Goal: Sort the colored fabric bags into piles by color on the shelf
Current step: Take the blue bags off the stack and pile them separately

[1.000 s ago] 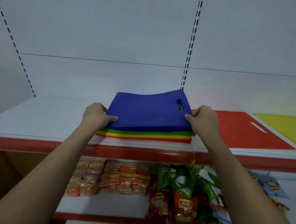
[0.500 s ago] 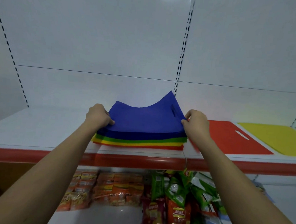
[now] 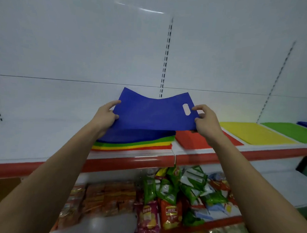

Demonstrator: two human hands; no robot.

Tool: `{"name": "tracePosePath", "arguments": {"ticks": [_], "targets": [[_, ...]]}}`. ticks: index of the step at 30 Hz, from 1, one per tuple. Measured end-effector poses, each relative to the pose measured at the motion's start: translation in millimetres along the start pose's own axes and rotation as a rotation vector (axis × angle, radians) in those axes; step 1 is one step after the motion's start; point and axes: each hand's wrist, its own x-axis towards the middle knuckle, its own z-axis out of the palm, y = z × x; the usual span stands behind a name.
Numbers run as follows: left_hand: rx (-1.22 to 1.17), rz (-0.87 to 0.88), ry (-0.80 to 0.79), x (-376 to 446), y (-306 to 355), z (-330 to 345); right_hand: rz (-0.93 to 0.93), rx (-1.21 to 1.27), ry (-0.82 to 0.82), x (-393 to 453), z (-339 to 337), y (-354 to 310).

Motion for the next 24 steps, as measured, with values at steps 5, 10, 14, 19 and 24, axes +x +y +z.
{"name": "tracePosePath", "arguments": {"ticks": [5,10,14,19,24], "targets": [[-0.011,0.021,-0.102,-8,15,71,0.074,-0.075,0.166,-26,-62,20],[-0.020,0.041,-0.290,-31,27,150,0.127,-0.090,0.308,-51,-143,41],[0.004,0.057,-0.400,-48,39,218,0.158,-0.081,0.387,-73,-209,59],[0.005,0.070,-0.454,-79,54,319,0.215,-0.011,0.460,-96,-302,88],[0.001,0.088,-0.530,-112,69,412,0.278,-0.052,0.510,-118,-387,119]]}}
